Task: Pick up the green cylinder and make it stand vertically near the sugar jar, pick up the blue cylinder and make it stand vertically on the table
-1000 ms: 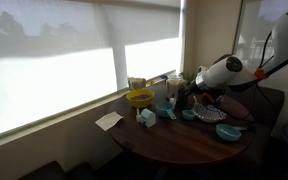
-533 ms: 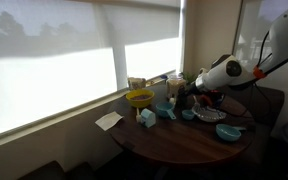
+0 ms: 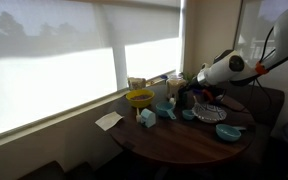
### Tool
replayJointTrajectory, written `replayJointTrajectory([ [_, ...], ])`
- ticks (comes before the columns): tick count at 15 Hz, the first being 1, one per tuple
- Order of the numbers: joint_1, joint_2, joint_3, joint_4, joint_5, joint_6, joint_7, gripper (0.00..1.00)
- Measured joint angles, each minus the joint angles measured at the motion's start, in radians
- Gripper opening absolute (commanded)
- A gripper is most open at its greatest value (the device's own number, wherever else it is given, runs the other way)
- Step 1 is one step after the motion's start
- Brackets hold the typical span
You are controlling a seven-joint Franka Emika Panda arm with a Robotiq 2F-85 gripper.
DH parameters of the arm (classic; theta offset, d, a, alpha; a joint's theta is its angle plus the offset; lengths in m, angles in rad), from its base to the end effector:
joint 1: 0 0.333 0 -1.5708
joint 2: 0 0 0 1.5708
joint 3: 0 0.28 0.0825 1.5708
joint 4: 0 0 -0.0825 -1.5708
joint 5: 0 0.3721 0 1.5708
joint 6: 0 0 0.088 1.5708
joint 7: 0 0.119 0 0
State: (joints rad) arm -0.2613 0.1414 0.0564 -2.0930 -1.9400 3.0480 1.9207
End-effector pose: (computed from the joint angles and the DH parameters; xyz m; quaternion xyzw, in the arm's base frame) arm 0.5509 -0.0420 0.3353 0.8848 -0.1036 0.4461 0.0862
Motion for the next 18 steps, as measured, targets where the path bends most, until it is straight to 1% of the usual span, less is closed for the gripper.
replayJointTrajectory([
  [2,-0.008,-0.01,-0.011,0.0,0.007,0.04,-0.028,1.0],
  [4,-0.015,-0.018,-0.027,0.0,0.022,0.093,-0.086,1.0],
  [7,-0.021,-0.022,-0.06,-0.012,0.067,0.185,-0.213,1.0],
  [9,-0.021,-0.023,-0.084,-0.04,0.093,0.224,-0.3,1.0],
  [14,-0.007,-0.023,-0.131,-0.119,0.112,0.248,-0.455,1.0],
  [18,0.017,-0.026,-0.143,-0.137,0.141,0.248,-0.538,1.0],
])
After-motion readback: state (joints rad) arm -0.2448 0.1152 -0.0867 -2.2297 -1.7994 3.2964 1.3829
